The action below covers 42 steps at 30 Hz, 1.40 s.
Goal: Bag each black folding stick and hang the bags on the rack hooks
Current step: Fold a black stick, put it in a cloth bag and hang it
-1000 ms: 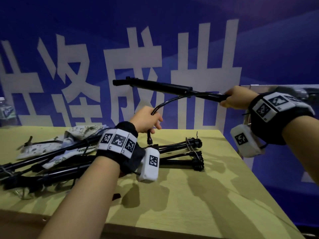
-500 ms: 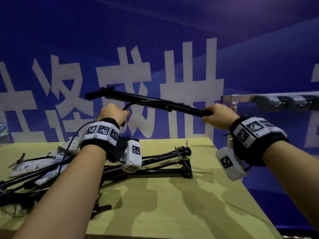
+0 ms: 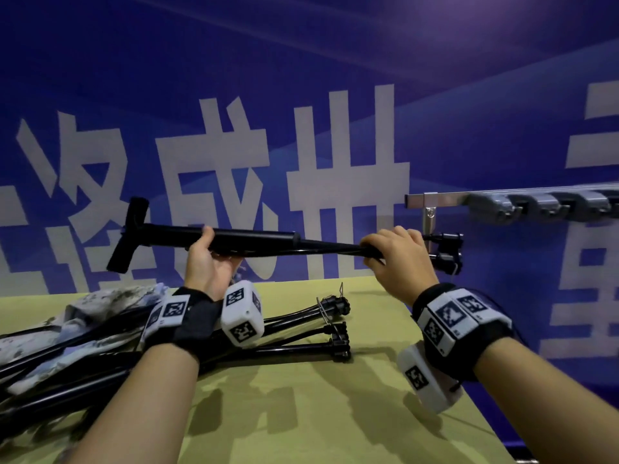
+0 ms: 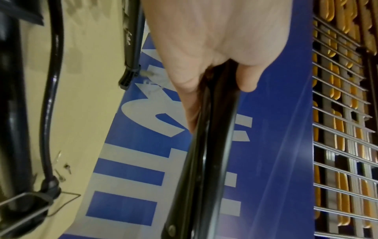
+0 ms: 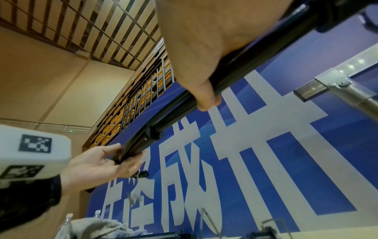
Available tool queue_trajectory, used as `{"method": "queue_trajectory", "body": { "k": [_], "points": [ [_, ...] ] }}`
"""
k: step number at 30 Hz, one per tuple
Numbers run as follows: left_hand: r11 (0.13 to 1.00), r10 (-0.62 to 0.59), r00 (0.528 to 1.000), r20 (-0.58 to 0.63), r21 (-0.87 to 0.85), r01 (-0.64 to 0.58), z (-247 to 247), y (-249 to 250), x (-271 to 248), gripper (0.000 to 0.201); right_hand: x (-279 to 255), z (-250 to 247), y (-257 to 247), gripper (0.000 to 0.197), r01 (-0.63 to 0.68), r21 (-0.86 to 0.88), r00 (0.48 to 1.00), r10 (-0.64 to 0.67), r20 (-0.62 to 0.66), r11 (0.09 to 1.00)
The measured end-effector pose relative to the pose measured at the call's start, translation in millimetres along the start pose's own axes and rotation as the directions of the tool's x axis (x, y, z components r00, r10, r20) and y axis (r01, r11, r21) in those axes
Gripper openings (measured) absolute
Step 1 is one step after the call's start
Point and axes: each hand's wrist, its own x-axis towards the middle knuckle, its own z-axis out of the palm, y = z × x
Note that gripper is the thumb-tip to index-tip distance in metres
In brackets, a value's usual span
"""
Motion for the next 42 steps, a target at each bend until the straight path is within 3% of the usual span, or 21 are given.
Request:
{"method": "queue_trajectory", "body": {
  "k": [3, 7, 9, 12, 14, 15, 16, 19, 22, 24, 27, 33, 36, 39, 42],
  "points": [
    [0.998, 0.036, 0.999, -0.013, -0.044, -0.037, -10.3, -14.8, 7.7, 0.032, -0.6, 18.7, 0.0, 0.021, -0.083, 0.079, 0.996, 0.084, -0.003, 0.993],
    [0.991, 0.099, 0.995, -0.027, -0.092, -0.102, -12.6, -32.8, 13.6, 0.019, 0.9, 42.5, -1.5, 0.027, -0.235, 0.454, 0.945, 0.31, -0.099, 0.859],
    [0.985, 0.118, 0.992, -0.044, -0.121, -0.122, -15.6, -39.8, 16.8, 0.015, -1.1, 49.1, 0.9, 0.029, -0.243, 0.567, 0.869, 0.436, -0.234, 0.787],
    [0.98, 0.104, 0.993, -0.055, -0.165, -0.112, -27.4, -48.2, 22.5, 0.025, -7.5, 63.5, 16.9, 0.023, -0.297, 0.752, 0.663, 0.694, -0.281, 0.589],
    [0.978, 0.097, 0.993, -0.06, -0.182, -0.107, -38.1, -53.8, 26.7, 0.034, -11.4, 78.6, 32.4, 0.016, -0.37, 0.855, 0.539, 0.833, -0.122, 0.364],
    [0.974, 0.094, 0.994, -0.064, -0.2, -0.105, -43.0, -56.0, 28.8, 0.035, -12.0, 83.4, 37.7, 0.01, -0.41, 0.881, 0.503, 0.865, 0.003, 0.235],
    [0.966, 0.097, 0.993, -0.065, -0.233, -0.11, -44.6, -55.4, 30.1, 0.035, -10.2, 83.8, 41.6, 0.006, -0.435, 0.894, 0.487, 0.862, 0.137, 0.104],
    [0.944, 0.113, 0.993, -0.044, -0.308, -0.121, -50.5, -53.5, 32.3, 0.033, -10.5, 80.0, 44.5, 0.028, -0.437, 0.876, 0.465, 0.782, 0.416, -0.205],
    [0.964, 0.14, 0.99, 0.008, -0.23, -0.135, -52.9, -51.2, 29.1, 0.017, -14.3, 76.6, 43.4, 0.053, -0.411, 0.844, 0.492, 0.695, 0.524, -0.345],
    [0.969, 0.142, 0.989, 0.043, -0.209, -0.13, -51.7, -50.8, 23.0, 0.016, -17.1, 78.5, 43.2, 0.065, -0.435, 0.817, 0.487, 0.665, 0.566, -0.378],
    [0.961, 0.13, 0.99, 0.059, -0.252, -0.112, -49.0, -50.7, 16.0, 0.021, -20.9, 79.3, 44.8, 0.065, -0.496, 0.798, 0.447, 0.687, 0.573, -0.342],
    [0.945, 0.142, 0.987, 0.074, -0.308, -0.113, -44.3, -52.5, 6.8, 0.023, -29.0, 81.6, 52.7, 0.03, -0.533, 0.825, 0.394, 0.807, 0.44, -0.189],
    [0.943, 0.155, 0.984, 0.088, -0.311, -0.121, -45.6, -52.7, 5.5, 0.024, -30.5, 83.2, 55.5, 0.022, -0.536, 0.827, 0.371, 0.832, 0.412, -0.171],
    [0.939, 0.163, 0.984, 0.071, -0.317, -0.133, -45.2, -54.3, 5.1, 0.027, -29.7, 84.5, 54.4, 0.028, -0.49, 0.855, 0.334, 0.869, 0.365, -0.171],
    [0.92, 0.147, 0.989, -0.003, -0.366, -0.138, -42.0, -55.4, 4.8, 0.028, -27.1, 84.8, 53.6, 0.03, -0.355, 0.916, 0.31, 0.9, 0.307, -0.19]
  ]
}}
